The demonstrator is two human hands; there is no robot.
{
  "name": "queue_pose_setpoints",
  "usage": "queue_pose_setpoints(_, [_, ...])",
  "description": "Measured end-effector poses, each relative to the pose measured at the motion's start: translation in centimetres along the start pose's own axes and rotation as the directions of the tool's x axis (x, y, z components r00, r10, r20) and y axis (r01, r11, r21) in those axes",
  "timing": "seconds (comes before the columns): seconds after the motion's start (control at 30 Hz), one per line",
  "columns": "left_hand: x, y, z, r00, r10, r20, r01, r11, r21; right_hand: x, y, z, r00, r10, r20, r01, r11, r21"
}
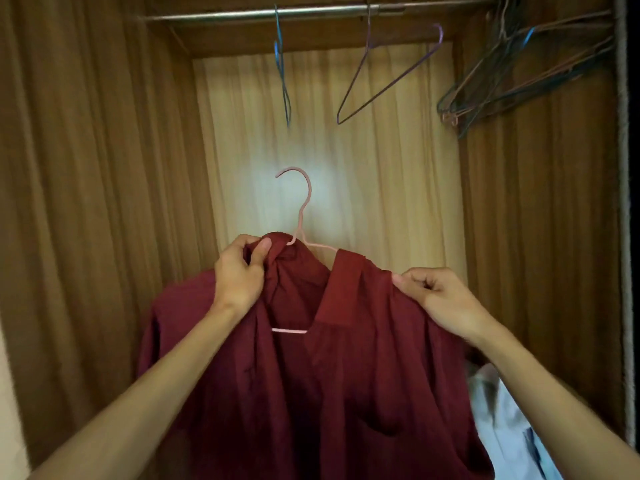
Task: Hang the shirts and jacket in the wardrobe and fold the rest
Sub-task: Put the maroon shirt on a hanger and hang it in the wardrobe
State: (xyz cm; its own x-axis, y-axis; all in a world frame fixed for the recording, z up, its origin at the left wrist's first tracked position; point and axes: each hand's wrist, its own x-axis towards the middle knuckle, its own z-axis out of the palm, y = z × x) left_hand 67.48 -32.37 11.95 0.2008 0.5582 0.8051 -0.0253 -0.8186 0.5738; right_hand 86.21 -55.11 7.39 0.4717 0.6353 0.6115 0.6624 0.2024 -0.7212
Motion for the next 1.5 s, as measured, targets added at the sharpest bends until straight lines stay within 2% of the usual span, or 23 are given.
queue_pose_setpoints(0.1, [1.4,1.2,0.6,0.983,0.005,0.182,-0.02,0.996,0.082,1.6,-1.6,1.2,0.987,0.117,-0.11,-0.109,0.991,0.081])
queue_pose_setpoints(0.13, [2.0,1.5,1.0,0.969,-0.024,0.245,0.003,0.996,0.085,2.1,-2.4,1.7,0.981,0.133,-0.141,-0.121,0.989,0.085])
queue_pose_setpoints(0.2, [2.7,2.2,1.5,0.955,-0.087,0.284,0.053,0.991,0.123,3.2,-4.2,3.0,0.98,0.111,-0.167,-0.097,0.991,0.092])
queue_pose_setpoints(0.27, [2.6,3.3,1.5,0.962,-0.115,0.248,0.082,0.987,0.14,4.1,-6.1,4.0,0.983,0.097,-0.157,-0.078,0.99,0.121])
queue_pose_setpoints(0.37, [2.3,3.9,0.8,0.989,-0.027,0.145,-0.002,0.981,0.193,5.1,-9.3,4.6,0.985,0.141,-0.104,-0.11,0.961,0.253])
queue_pose_setpoints(0.47, [3.6,3.8,-0.8,0.999,0.026,-0.034,-0.018,0.975,0.222,5.6,-11.7,4.2,0.977,0.212,0.033,-0.208,0.9,0.382])
queue_pose_setpoints(0.57, [6.1,3.7,-2.7,0.993,-0.001,-0.121,0.031,0.969,0.245,6.2,-12.4,4.3,0.974,0.164,0.159,-0.222,0.848,0.482])
queue_pose_setpoints(0.67, [8.6,3.9,-4.4,0.976,-0.028,-0.215,0.086,0.959,0.269,7.1,-12.1,4.8,0.992,0.051,0.113,-0.11,0.783,0.612])
queue_pose_setpoints(0.77, [10.6,4.2,-4.9,0.966,-0.073,-0.246,0.134,0.961,0.242,8.0,-12.2,6.4,0.998,0.029,0.052,-0.055,0.775,0.629])
queue_pose_setpoints(0.87, [11.9,3.7,-4.7,0.959,-0.126,-0.252,0.178,0.965,0.195,9.5,-12.8,8.7,0.989,-0.008,-0.146,0.09,0.818,0.568])
queue_pose_setpoints(0.97, [13.2,3.2,-5.0,0.965,-0.143,-0.218,0.174,0.976,0.132,11.2,-14.1,10.8,0.924,-0.106,-0.367,0.284,0.834,0.473])
queue_pose_setpoints(1.1, [15.5,3.1,-5.7,0.954,-0.131,-0.269,0.147,0.988,0.042,13.3,-16.9,13.7,0.795,-0.273,-0.541,0.514,0.777,0.363])
queue_pose_setpoints(1.2, [16.7,2.9,-5.8,0.954,-0.136,-0.269,0.141,0.99,0.001,15.7,-19.8,15.4,0.725,-0.324,-0.607,0.595,0.739,0.316])
queue_pose_setpoints(1.33, [18.5,3.2,-5.7,0.969,-0.158,-0.188,0.152,0.987,-0.046,19.3,-23.1,17.5,0.625,-0.367,-0.689,0.685,0.681,0.259])
queue_pose_setpoints(1.5, [21.2,5.1,-6.9,0.982,-0.084,-0.17,0.079,0.996,-0.04,23.7,-26.0,18.8,0.515,-0.364,-0.777,0.743,0.64,0.193])
